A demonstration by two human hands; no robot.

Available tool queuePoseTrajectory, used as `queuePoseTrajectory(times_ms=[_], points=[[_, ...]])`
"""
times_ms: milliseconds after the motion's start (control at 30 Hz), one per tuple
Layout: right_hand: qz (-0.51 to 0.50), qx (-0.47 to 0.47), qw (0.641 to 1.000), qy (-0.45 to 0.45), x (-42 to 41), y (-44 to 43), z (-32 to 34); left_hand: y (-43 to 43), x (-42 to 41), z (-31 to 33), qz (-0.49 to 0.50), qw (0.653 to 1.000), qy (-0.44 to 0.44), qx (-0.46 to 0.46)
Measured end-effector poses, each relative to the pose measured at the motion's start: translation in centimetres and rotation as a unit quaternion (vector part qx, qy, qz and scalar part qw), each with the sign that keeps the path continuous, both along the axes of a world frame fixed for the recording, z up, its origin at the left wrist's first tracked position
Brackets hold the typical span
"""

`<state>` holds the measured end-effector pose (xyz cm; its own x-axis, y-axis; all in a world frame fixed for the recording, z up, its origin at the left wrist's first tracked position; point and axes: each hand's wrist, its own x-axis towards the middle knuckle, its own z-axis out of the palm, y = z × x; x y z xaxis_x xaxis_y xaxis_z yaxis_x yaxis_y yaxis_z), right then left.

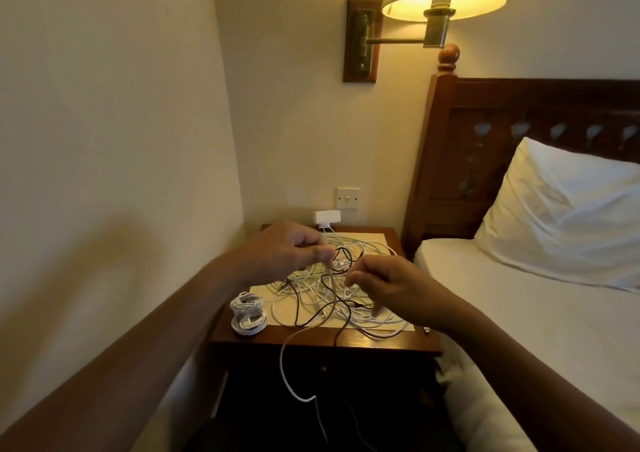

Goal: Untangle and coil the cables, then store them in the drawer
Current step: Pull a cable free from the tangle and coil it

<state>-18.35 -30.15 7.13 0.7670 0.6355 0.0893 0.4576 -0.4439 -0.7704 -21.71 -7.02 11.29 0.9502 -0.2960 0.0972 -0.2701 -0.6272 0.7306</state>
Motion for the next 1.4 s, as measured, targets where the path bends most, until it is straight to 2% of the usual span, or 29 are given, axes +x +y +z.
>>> queuePoseTrajectory(times_ms=[67,133,233,300,333,400,467,533,600,633,733,867,1000,1100,1167,1200,1267,1333,1400], points=[[0.012,0.015,1.0,0.003,-0.5,0.2,0.1,0.3,-0.8,1.0,-0.027,0.995,0.035,-0.092],[0.057,0.074,0.993,0.075,-1.2,1.1,0.0,0.0,-1.1,1.7,-0.046,0.99,0.023,-0.131],[0.069,0.183,0.968,0.158,-1.7,1.7,0.2,0.5,-1.0,2.4,-0.032,0.99,0.006,-0.139],[0.033,0.214,0.966,0.144,-1.3,1.2,0.9,1.6,-1.0,2.3,-0.019,0.996,0.019,-0.088],[0.013,0.19,0.978,0.086,-0.9,0.8,1.4,2.1,-1.1,2.0,-0.026,0.998,0.043,-0.045],[-0.004,0.086,0.993,-0.082,0.1,0.4,2.4,2.4,-1.5,1.3,-0.072,0.991,0.11,0.036],[0.013,-0.023,0.981,-0.191,0.7,0.5,2.8,2.1,-1.6,0.7,-0.093,0.981,0.126,0.117],[0.026,-0.077,0.973,-0.217,1.2,0.5,2.6,2.6,-0.7,0.5,-0.036,0.975,0.047,0.215],[0.0,-0.093,0.97,-0.226,2.2,-0.5,2.2,4.3,0.3,0.5,0.061,0.946,-0.067,0.31],[-0.024,-0.087,0.973,-0.214,3.0,-1.5,1.8,5.7,0.8,0.3,0.114,0.932,-0.109,0.325],[-0.095,-0.061,0.984,-0.135,5.0,-4.9,0.0,9.5,1.4,-0.5,0.23,0.919,-0.19,0.26],[-0.116,-0.06,0.989,-0.073,4.9,-7.3,-3.2,11.5,1.2,-0.5,0.295,0.881,-0.308,0.205],[-0.138,-0.079,0.987,-0.038,4.3,-10.1,-5.3,12.1,1.4,-0.3,0.34,0.858,-0.331,0.198],[-0.094,-0.204,0.974,0.008,4.3,-11.1,-6.4,9.1,0.9,-1.0,0.32,0.89,-0.29,0.146],[-0.048,-0.312,0.948,0.041,4.0,-10.9,-6.4,6.1,0.2,-0.8,0.275,0.923,-0.249,0.103],[-0.033,-0.33,0.943,0.037,3.7,-10.4,-6.0,4.6,-0.2,-0.4,0.246,0.933,-0.248,0.09],[-0.04,-0.253,0.967,0.011,2.8,-8.2,-4.2,1.8,-0.7,0.3,0.182,0.944,-0.264,0.078],[-0.038,-0.102,0.994,0.001,1.0,-4.7,-1.5,-0.8,-1.0,0.6,0.116,0.952,-0.273,0.073],[0.001,-0.003,1.0,-0.001,-0.2,-1.7,0.3,-2.7,-1.1,0.5,0.072,0.952,-0.285,0.089]])
